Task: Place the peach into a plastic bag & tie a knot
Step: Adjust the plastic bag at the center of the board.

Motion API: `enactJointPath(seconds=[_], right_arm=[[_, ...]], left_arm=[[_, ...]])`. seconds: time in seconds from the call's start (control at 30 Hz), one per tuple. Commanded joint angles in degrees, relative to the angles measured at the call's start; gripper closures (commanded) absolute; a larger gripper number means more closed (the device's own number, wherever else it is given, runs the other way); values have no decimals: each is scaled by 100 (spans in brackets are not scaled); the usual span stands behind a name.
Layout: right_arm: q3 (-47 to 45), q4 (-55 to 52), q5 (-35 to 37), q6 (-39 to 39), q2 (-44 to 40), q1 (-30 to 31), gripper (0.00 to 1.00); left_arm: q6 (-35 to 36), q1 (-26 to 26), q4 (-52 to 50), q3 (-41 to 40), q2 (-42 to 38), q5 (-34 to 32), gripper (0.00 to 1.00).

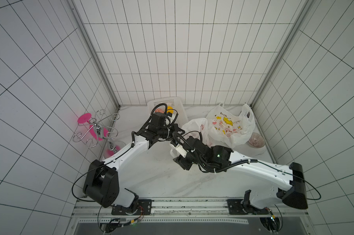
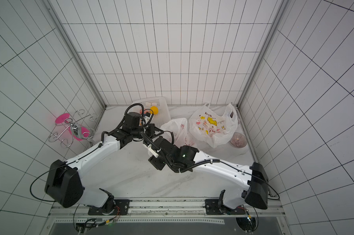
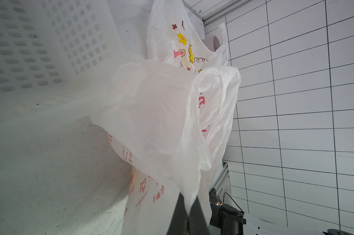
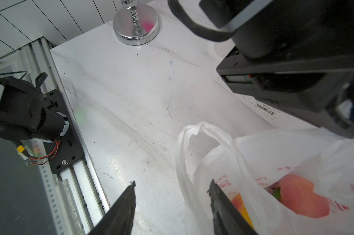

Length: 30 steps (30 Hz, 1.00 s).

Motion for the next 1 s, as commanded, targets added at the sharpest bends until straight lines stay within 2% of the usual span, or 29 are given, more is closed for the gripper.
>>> enactJointPath(seconds=[0.0,0.17,0.33,0.47,0.57,0.63,0.73,0.8,0.97], right_arm=[[-335,581,157,-156,238,16,44],[-255,711,579,-126,639,17,49],[-347,845,683,-168,949,16,53],[-264,860,712,-118,915,24,72],[-240,871,637,-64,308,19,89],[-246,866,596,-71,-309,-85,95],[-284,800,139,-49,-1389,-604,99],[-278,718,-470,-15,-2009,-1161,100],[62,319,-1614,90,-2466,-2449,100]], left_arm=[[-56,24,48,197,-104,-32,100],[-56,44,40,151,-175,-39,100],[-64,75,45,163,-181,-4,100],[-48,110,18,174,-216,-14,100],[-29,192,-88,238,-292,-4,100],[-26,288,-172,307,-394,5,100],[-178,475,-206,329,-688,-47,100],[-423,594,-118,230,-944,-140,100],[-1337,641,853,-395,-1850,-443,100]])
